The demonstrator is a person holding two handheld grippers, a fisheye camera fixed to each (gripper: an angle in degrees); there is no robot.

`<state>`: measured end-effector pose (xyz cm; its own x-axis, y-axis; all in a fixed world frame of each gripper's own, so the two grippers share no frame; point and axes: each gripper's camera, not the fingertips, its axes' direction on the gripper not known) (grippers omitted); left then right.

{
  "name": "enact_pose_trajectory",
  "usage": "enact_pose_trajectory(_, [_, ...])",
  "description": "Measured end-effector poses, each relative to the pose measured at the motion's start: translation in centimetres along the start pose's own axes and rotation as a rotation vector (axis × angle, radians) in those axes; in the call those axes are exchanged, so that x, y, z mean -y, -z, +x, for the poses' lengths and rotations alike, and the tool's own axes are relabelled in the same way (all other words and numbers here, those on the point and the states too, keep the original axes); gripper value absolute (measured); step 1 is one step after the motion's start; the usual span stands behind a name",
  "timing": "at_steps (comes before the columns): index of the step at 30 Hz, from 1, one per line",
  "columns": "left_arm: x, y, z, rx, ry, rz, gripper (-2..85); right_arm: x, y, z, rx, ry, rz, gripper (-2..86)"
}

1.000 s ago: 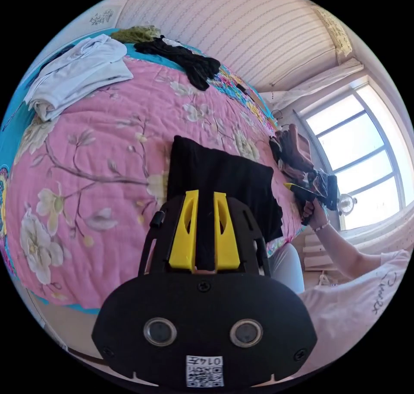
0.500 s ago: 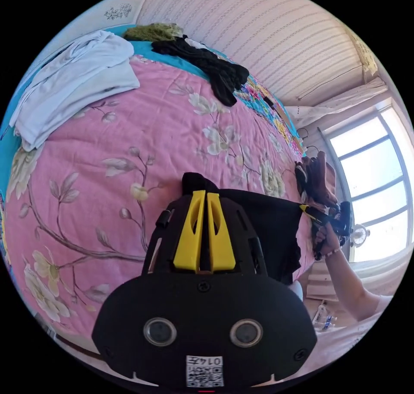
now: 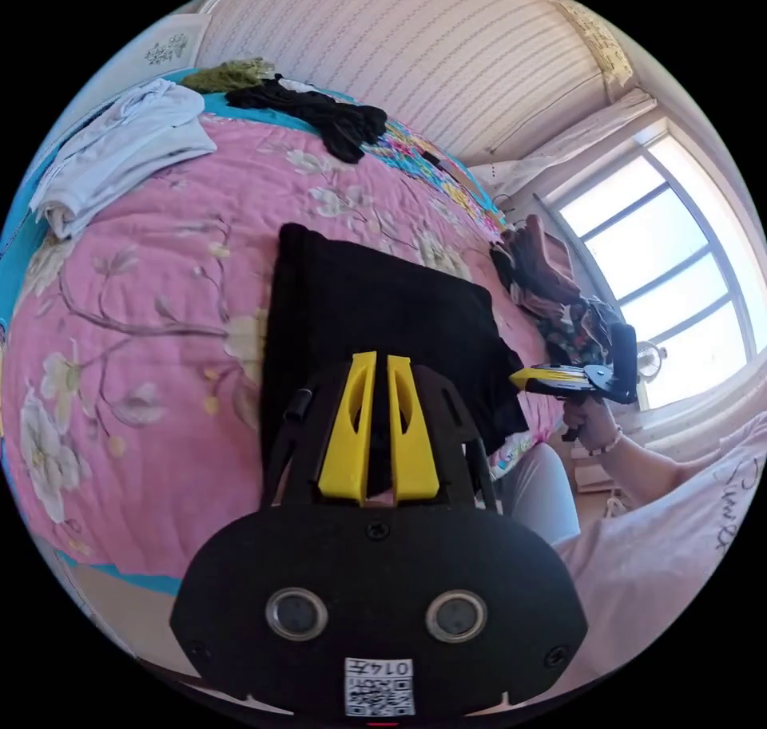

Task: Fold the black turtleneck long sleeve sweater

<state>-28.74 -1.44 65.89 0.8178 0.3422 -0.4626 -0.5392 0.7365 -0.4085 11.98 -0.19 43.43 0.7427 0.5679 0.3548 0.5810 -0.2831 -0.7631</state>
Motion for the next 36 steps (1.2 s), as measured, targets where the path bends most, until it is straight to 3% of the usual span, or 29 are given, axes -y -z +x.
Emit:
enact_pose_trajectory(4, [-4.0, -3.7, 3.8, -0.089, 0.005, -0.090, 4.4, -2.7, -3.8, -4.2, -0.115, 0.026, -0.148, -0.2])
enact_pose_trajectory(7, [-5.0, -5.1, 6.0, -0.002, -0.063, -0.181, 7.3, -3.3, -4.8, -4.2, 0.004, -0.034, -0.223, 0.1])
enact_pose_trajectory(11, [-5.6, -3.0, 7.8, 0.153, -0.177, -0.142, 8.6, -3.0, -1.8, -5.0, -0.073, -0.050, -0.052, 2.1])
enact_pose_trajectory(15, [-5.2, -2.5, 6.0, 0.115, -0.030, -0.147, 9.6, -1.6, -1.0, -5.3, -0.099, -0.046, 0.020, 4.6])
enact_pose_trajectory(19, [-4.5, -6.6, 3.9, 0.016, 0.076, -0.314, 3.8, -0.1, -3.5, -5.8, -0.063, -0.031, -0.084, 5.8])
enact_pose_trajectory(20, [-4.1, -6.3, 3.9, -0.012, 0.082, -0.292, 0.4, 0.0, -3.7, -6.0, -0.071, -0.040, -0.086, 5.8])
enact_pose_trajectory(28, [-1.1, -2.4, 4.6, -0.216, 0.140, -0.138, -1.0, 0.3, -2.4, -8.4, -0.062, 0.007, -0.051, 6.0])
enact_pose_trajectory(36, [-1.4, -3.0, 4.2, -0.238, 0.233, -0.097, -1.0, 2.8, -5.2, -11.1, -0.080, 0.064, -0.129, 6.1])
